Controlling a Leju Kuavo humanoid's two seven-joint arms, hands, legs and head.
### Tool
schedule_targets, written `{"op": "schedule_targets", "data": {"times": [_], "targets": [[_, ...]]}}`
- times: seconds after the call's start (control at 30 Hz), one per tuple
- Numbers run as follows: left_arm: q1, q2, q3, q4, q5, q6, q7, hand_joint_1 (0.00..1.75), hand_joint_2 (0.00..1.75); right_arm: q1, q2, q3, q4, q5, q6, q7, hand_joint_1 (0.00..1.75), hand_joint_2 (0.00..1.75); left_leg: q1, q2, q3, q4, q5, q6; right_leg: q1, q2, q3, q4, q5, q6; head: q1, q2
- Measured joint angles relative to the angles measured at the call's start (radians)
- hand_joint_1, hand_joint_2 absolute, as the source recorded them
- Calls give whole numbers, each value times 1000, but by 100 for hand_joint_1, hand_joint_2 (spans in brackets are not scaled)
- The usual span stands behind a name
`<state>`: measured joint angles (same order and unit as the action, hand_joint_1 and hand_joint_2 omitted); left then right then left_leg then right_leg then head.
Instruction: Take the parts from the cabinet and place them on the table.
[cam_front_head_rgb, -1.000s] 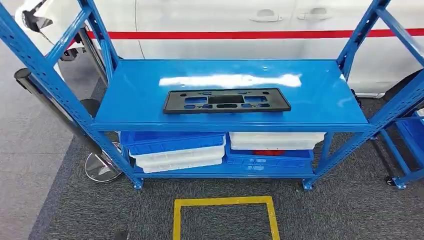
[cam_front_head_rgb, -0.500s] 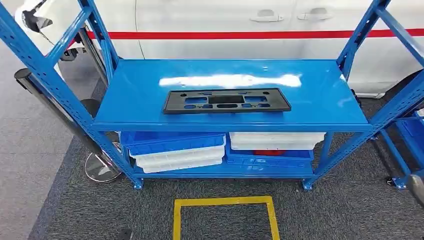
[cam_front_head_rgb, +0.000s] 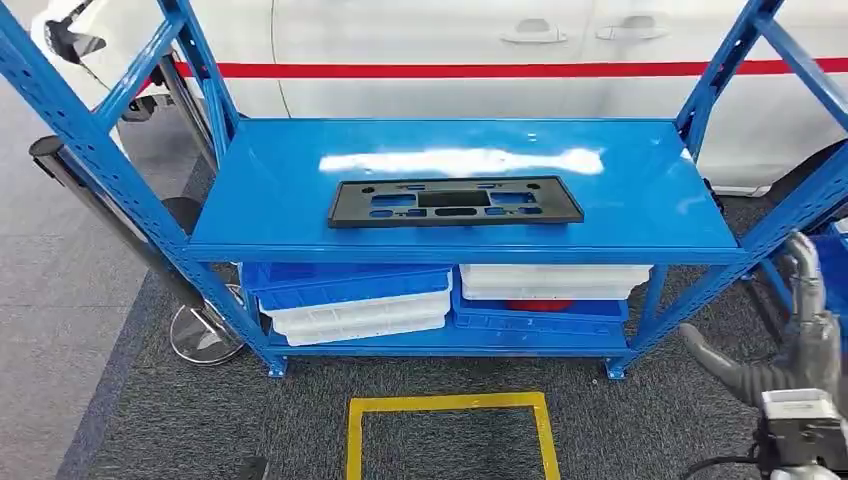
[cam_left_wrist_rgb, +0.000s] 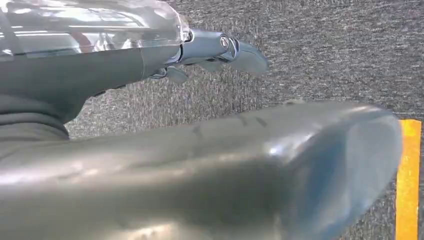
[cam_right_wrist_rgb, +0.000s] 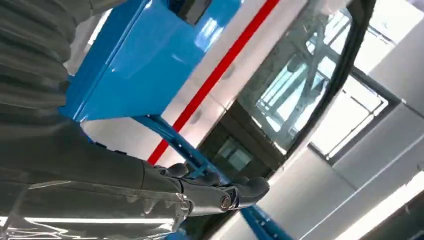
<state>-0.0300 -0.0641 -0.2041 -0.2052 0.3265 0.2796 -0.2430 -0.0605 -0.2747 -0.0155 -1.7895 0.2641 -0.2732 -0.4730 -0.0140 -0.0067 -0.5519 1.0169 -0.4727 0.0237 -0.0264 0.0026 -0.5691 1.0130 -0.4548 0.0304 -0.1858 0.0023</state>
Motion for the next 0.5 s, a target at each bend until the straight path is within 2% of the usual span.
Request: {"op": "schedule_targets", "data": {"times": [0.13,0.17,0.2,0.23,0.3,0.33,0.37,0.4,0.43,0.47,0.5], "targets": [[-4,0,-7,2,-2,-7,0,0,0,-30,13,91,30,116,-9,40,0,175,-3,0,-3,1,2,11,-5,0,1,-5,4,11,0,0],[-6,-2,-8,2,-2,-10,0,0,0,-38,18,116,42,147,-9,52,0,175,9,0,7,-19,14,22,1,-1,0,-5,1,16,0,0],[-8,-5,-9,2,-3,-11,-1,0,0,-43,22,134,56,169,-9,61,0,175,7,0,11,-27,20,26,-3,-2,-5,14,-13,14,0,0],[-10,-5,-11,2,-3,-14,-2,0,0,-50,25,150,70,192,-9,68,0,175,8,2,10,-30,23,31,-2,-1,-30,65,-48,11,0,0],[-10,-6,-18,2,-3,-22,-2,0,0,-55,35,186,106,239,-8,87,0,175,7,1,6,-29,24,32,-2,-1,-110,229,-124,13,0,0],[-9,-6,-21,2,-3,-26,-2,0,0,-55,41,203,123,258,-8,97,0,175,6,1,5,-29,23,32,-2,-1,-144,296,-142,14,0,0],[-9,-6,-25,3,-3,-30,-3,0,0,-55,52,228,148,285,-8,106,0,175,6,0,5,-28,23,31,-3,-1,-157,314,-132,14,0,0],[-9,-7,-27,3,-3,-35,-5,0,0,-56,62,251,169,311,-9,114,0,175,6,-1,7,-27,21,28,-3,-2,-143,278,-98,13,0,0],[-9,-8,-29,3,-3,-38,-7,0,0,-59,69,266,184,329,-10,120,0,175,6,-3,10,-25,19,25,-4,-2,-107,204,-52,11,0,0],[-10,-10,-31,3,-3,-45,-10,0,0,-64,79,285,202,353,-12,130,0,175,6,-4,12,-21,14,20,-5,-2,-59,101,-1,7,0,0],[-10,-11,-32,3,-3,-49,-13,0,0,-70,88,300,218,374,-15,137,0,175,6,-4,11,-15,9,15,-4,-2,-25,20,17,3,0,0]]}}
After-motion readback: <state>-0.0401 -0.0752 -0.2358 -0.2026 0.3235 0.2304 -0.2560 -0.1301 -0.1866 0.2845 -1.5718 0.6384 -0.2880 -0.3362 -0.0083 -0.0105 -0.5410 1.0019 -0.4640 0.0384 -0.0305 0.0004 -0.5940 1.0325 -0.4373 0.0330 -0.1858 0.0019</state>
